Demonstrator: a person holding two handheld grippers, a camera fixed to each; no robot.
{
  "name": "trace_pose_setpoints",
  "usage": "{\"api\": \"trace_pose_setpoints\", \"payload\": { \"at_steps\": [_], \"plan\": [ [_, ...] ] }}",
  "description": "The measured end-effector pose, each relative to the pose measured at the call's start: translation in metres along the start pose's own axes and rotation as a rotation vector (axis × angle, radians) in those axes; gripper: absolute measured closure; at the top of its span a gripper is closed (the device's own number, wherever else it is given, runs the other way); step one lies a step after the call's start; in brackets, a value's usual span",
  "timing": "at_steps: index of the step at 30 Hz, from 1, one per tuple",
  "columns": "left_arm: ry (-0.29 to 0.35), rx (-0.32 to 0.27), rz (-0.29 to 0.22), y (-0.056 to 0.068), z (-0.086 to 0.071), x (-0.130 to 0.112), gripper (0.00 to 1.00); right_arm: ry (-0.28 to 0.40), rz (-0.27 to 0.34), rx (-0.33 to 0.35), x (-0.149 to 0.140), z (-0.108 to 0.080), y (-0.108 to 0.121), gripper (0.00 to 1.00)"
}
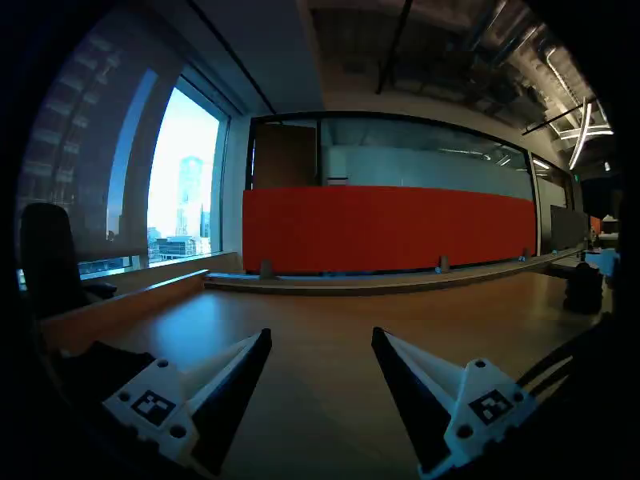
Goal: Fold towel
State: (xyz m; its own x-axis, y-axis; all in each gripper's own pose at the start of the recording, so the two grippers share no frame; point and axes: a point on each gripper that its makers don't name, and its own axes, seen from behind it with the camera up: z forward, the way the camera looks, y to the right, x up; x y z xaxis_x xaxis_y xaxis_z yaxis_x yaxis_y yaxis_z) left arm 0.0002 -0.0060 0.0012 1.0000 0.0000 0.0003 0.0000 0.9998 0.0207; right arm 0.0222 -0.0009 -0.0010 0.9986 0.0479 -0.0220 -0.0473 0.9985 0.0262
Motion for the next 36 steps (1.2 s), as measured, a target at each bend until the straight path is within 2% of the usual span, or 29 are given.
{"api": "trace_pose_setpoints", "payload": {
  "at_steps": [11, 23, 36],
  "plan": [
    [0.0, 0.0, 0.0, 0.0, 0.0, 0.001, 0.07, -0.013, -0.021, -0.01, -0.017, -0.003, 0.001, 0.0],
    [0.0, 0.0, 0.0, 0.0, 0.0, 0.001, 0.07, -0.022, -0.05, -0.015, -0.022, 0.0, -0.002, 0.0],
    [0.0, 0.0, 0.0, 0.001, 0.0, 0.0, 0.07, -0.024, -0.048, -0.015, -0.022, 0.001, -0.001, 0.0]
  ]
}}
